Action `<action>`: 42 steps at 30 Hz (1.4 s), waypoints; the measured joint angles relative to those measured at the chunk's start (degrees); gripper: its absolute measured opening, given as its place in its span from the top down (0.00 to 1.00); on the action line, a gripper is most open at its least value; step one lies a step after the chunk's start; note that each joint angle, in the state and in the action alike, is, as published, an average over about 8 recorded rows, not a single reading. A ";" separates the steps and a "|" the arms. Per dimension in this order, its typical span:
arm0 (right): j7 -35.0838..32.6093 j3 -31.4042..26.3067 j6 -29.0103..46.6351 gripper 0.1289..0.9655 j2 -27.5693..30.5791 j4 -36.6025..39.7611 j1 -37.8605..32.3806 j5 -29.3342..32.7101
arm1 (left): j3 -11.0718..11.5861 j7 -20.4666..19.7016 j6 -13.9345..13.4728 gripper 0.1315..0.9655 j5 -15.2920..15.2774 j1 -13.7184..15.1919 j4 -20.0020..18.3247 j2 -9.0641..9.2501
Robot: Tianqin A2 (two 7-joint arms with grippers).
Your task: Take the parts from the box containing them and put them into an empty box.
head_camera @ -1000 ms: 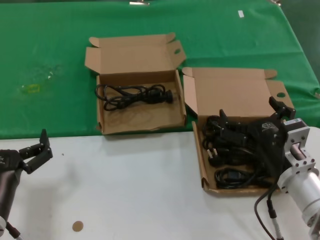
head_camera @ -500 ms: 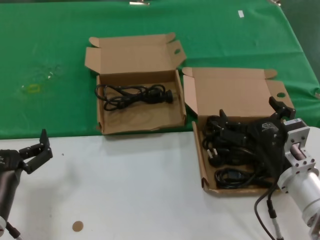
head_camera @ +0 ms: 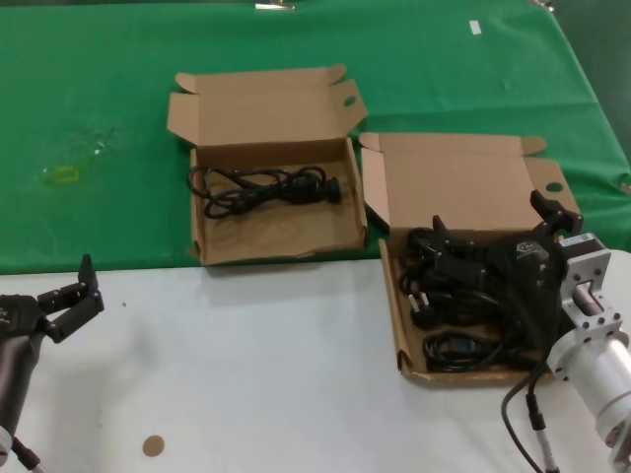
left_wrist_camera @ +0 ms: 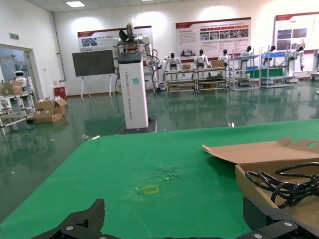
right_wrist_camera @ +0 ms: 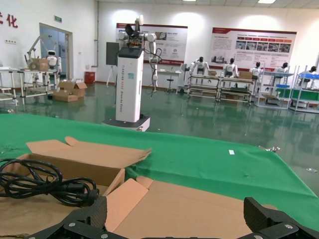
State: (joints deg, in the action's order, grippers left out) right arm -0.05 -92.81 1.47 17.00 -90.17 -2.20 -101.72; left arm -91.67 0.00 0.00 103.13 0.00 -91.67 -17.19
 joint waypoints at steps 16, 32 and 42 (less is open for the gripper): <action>0.00 0.00 0.00 0.00 0.00 0.00 0.00 0.00 | 0.00 0.00 0.00 0.00 0.00 0.00 0.00 0.00; 0.00 0.00 0.00 0.00 0.00 0.00 0.00 0.00 | 0.00 0.00 0.00 0.00 0.00 0.00 0.00 0.00; 0.00 0.00 0.00 0.00 0.00 0.00 0.00 0.00 | 0.00 0.00 0.00 0.00 0.00 0.00 0.00 0.00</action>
State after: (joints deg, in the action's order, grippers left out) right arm -0.05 -92.81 1.47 17.00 -90.17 -2.20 -101.72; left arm -91.67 0.00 0.00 103.13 0.00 -91.67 -17.19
